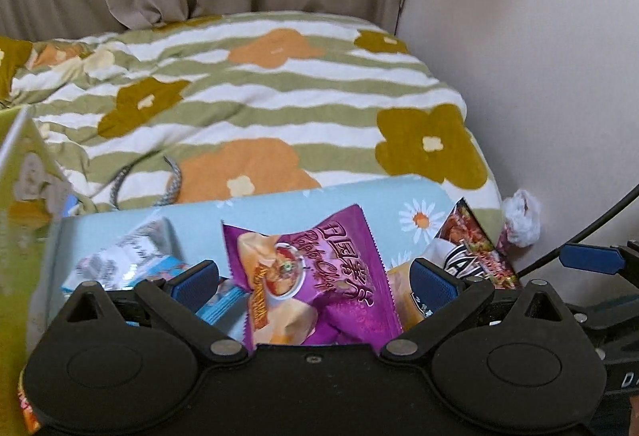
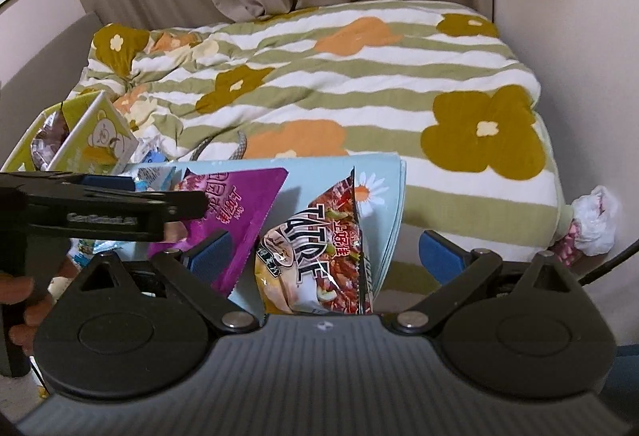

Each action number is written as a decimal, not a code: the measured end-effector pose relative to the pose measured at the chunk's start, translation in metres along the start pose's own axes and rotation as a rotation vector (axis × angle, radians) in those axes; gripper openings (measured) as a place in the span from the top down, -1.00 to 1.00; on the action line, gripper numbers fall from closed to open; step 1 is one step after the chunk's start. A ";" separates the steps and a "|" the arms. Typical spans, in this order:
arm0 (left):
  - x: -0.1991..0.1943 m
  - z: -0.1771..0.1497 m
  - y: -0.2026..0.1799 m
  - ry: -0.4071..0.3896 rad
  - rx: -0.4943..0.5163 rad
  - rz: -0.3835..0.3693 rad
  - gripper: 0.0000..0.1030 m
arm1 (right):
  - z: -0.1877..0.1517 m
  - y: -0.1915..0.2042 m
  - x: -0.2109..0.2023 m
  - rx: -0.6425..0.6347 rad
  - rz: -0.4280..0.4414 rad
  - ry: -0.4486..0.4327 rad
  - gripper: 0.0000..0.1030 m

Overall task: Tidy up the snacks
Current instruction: 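Grasp the purple chip bag with the left gripper while the right grasps the red Tatre bag, then carry both bags into the yellow-green box and open both grippers, then move both tools over the last bags on the blue daisy mat, then grasp the white-yellow bag with the left gripper while the right grasps the blue-white bag, then carry both bags into the yellow-green box and open both grippers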

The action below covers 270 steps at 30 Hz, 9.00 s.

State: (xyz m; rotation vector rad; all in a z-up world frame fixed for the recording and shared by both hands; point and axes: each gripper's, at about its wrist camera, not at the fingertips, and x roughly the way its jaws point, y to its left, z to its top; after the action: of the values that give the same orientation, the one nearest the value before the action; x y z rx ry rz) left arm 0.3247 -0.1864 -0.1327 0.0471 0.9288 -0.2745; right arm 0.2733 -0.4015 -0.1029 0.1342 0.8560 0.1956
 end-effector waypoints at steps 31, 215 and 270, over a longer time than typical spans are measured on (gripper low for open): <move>0.016 -0.016 0.015 0.066 0.085 -0.069 -0.26 | -0.002 0.012 0.072 -0.128 0.117 0.152 -1.00; -0.012 -0.090 0.064 0.175 0.105 0.569 -0.78 | 0.069 0.218 0.152 -0.413 0.336 0.334 -1.00; -0.130 -0.075 0.030 -0.104 0.185 0.494 0.20 | 0.087 0.182 0.024 -0.209 0.342 0.141 -0.39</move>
State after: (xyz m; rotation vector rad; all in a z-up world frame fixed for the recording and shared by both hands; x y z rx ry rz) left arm 0.2004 -0.1183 -0.0766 0.4233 0.7585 0.0970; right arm 0.3338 -0.2221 -0.0288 0.0710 0.9439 0.6188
